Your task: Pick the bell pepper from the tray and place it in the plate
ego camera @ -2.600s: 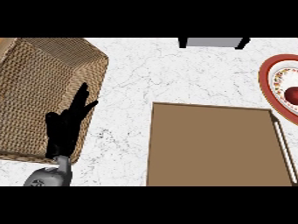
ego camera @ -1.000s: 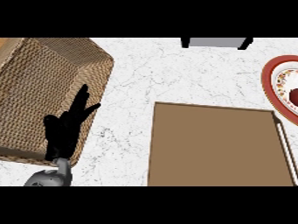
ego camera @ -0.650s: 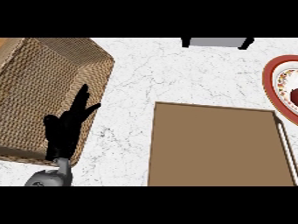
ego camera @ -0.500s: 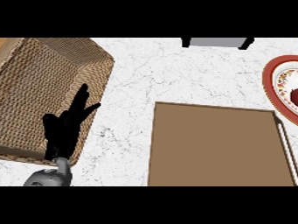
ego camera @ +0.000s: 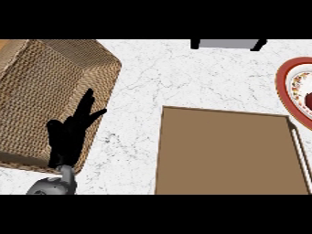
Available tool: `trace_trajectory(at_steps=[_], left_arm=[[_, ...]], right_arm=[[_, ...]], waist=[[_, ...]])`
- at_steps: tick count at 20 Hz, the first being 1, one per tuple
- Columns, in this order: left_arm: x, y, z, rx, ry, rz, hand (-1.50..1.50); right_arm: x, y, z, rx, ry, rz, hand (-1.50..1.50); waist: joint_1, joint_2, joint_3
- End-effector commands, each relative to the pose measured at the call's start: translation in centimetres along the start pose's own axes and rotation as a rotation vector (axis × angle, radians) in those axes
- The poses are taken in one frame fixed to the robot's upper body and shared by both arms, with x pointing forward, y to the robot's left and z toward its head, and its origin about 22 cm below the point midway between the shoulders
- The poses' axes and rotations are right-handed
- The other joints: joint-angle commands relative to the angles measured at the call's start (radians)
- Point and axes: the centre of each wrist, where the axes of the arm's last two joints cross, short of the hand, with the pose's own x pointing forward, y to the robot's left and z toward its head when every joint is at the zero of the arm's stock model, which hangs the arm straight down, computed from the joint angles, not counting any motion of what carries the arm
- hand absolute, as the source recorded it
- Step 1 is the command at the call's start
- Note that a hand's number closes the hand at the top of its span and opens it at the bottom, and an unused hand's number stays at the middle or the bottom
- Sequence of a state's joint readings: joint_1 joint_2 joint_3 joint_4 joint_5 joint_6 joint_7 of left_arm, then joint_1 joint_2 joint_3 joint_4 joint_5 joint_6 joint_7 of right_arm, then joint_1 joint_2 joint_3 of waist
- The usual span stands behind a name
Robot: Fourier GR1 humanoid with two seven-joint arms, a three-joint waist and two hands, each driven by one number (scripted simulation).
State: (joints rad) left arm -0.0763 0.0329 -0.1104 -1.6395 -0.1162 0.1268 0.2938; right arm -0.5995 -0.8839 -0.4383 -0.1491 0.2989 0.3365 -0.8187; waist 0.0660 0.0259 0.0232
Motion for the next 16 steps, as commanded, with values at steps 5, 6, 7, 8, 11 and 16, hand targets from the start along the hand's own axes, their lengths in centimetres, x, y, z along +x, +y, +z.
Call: trace_trajectory(at_steps=[5, 6, 7, 8, 11, 16], left_arm=[[-2.8, 2.0, 0.4, 0.060, 0.105, -0.035, 0.00], [-2.2, 2.6, -0.4, 0.071, 0.089, -0.044, 0.00], [-2.5, 2.0, 0.6, 0.060, 0.087, -0.040, 0.00], [-2.8, 1.6, 0.6, 0.052, 0.097, -0.031, 0.00], [-2.5, 1.3, 0.2, 0.061, 0.091, -0.055, 0.00], [-3.2, 2.2, 0.4, 0.060, 0.098, -0.038, 0.00]], right_arm=[[-0.5, -1.3, 1.5, -0.044, -0.035, -0.056, -1.50], [-0.1, -1.4, 1.1, -0.055, -0.021, -0.048, -1.50], [-0.4, -1.4, 1.4, -0.089, -0.017, -0.037, -1.50], [-0.5, -1.1, 1.3, -0.099, -0.005, -0.012, -1.50], [0.4, -2.4, 1.2, -0.110, -0.007, -0.036, -1.50], [-0.9, -2.2, 2.6, -0.117, 0.015, 0.016, -1.50]], waist=[[0.004, 0.014, -0.008], [0.003, 0.017, -0.009], [0.015, 0.016, -0.007], [0.012, 0.013, -0.009], [0.011, 0.016, -0.008], [0.010, 0.019, -0.007]])
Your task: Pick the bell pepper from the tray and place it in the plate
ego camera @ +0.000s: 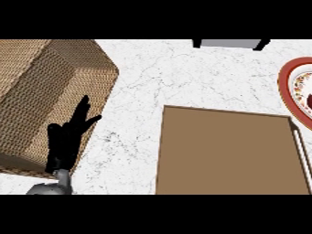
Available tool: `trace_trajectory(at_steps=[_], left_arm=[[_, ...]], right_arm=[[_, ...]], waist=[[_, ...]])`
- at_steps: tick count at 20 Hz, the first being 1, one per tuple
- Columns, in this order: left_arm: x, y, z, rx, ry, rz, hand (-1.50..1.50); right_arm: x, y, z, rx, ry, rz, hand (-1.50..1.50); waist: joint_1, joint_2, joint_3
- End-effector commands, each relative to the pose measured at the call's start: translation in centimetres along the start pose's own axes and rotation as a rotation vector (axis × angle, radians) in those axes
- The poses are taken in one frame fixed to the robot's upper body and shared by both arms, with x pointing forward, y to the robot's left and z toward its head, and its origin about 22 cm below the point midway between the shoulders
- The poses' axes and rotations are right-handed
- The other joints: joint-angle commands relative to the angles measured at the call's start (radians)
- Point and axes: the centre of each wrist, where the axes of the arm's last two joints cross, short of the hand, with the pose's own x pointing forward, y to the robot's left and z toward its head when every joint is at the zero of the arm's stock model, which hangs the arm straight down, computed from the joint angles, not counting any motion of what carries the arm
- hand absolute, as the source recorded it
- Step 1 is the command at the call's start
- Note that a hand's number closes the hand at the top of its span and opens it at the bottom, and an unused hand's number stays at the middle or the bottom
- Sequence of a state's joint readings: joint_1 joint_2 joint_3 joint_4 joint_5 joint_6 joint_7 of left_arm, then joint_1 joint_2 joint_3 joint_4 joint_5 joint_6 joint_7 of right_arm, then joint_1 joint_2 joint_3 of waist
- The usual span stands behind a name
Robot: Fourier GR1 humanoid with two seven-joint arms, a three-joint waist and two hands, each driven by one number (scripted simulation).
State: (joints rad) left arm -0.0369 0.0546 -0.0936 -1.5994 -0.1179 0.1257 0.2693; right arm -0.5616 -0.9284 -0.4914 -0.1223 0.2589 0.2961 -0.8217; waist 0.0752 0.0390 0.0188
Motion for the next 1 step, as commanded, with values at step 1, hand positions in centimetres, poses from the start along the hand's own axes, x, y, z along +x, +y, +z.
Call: trace_trajectory(at_steps=[1], left_arm=[[-1.18, 0.82, -0.20, 0.022, 0.046, 0.004, 0.00]], right_arm=[[0.12, -0.59, 0.20, 0.004, -0.008, 0.011, -1.50]], waist=[[0.004, 0.006, -0.003]])
